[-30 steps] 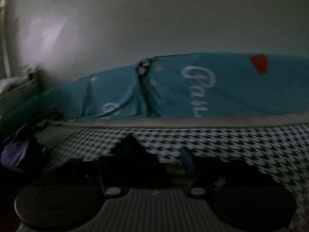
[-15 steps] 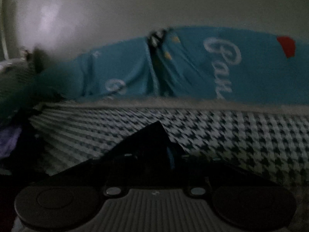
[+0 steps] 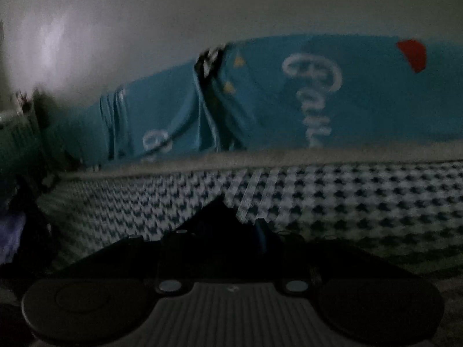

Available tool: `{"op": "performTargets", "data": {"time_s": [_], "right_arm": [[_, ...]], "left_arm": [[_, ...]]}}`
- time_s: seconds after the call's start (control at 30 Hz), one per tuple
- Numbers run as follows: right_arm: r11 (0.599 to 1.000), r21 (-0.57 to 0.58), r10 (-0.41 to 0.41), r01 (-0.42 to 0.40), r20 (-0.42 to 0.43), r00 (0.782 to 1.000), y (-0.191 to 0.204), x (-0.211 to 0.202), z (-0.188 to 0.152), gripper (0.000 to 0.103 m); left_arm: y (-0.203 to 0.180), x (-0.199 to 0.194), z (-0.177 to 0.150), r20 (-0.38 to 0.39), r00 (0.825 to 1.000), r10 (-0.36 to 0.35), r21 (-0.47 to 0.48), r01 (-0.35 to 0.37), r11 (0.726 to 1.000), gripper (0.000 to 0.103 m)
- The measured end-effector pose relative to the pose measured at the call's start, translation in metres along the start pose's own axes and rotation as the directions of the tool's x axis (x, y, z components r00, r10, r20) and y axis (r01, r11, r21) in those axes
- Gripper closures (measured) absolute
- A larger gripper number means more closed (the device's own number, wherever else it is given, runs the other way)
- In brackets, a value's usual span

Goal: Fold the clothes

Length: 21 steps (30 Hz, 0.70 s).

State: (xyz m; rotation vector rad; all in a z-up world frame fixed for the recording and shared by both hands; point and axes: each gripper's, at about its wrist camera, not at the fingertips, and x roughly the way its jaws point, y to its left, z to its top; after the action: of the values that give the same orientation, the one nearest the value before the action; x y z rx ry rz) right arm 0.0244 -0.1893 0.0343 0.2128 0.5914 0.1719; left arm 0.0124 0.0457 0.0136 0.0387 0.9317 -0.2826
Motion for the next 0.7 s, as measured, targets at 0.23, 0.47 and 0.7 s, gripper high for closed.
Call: {"op": "performTargets", "data": {"time_s": [0.23,0.47,0.7], "right_arm": [[0.998,0.063,0.025,-0.025,-0.001,1.0,-0.032,-0.051,0.004,0.072],[0.995,0.064,0.074,-0.071,-0.04,0.996,-0.046,-0.082,-0.015,0.072],[0.982,-0.035,0.179,-0.183,-0.106,0.978,-0.023,-0.092,-0.03,0.072]], "left_arm": [[-0.015,-0.016,-0.008,0.01,1.0,-0.029,0.059,0.028,0.998,0.0],[-0.032,-0.025,-0.021,-0.011,0.999,-0.052,0.128,0.053,0.99,0.0],[-0.043,-0.022,-0.026,-0.031,0.998,-0.055,0.178,0.06,0.982,0.0]]}}
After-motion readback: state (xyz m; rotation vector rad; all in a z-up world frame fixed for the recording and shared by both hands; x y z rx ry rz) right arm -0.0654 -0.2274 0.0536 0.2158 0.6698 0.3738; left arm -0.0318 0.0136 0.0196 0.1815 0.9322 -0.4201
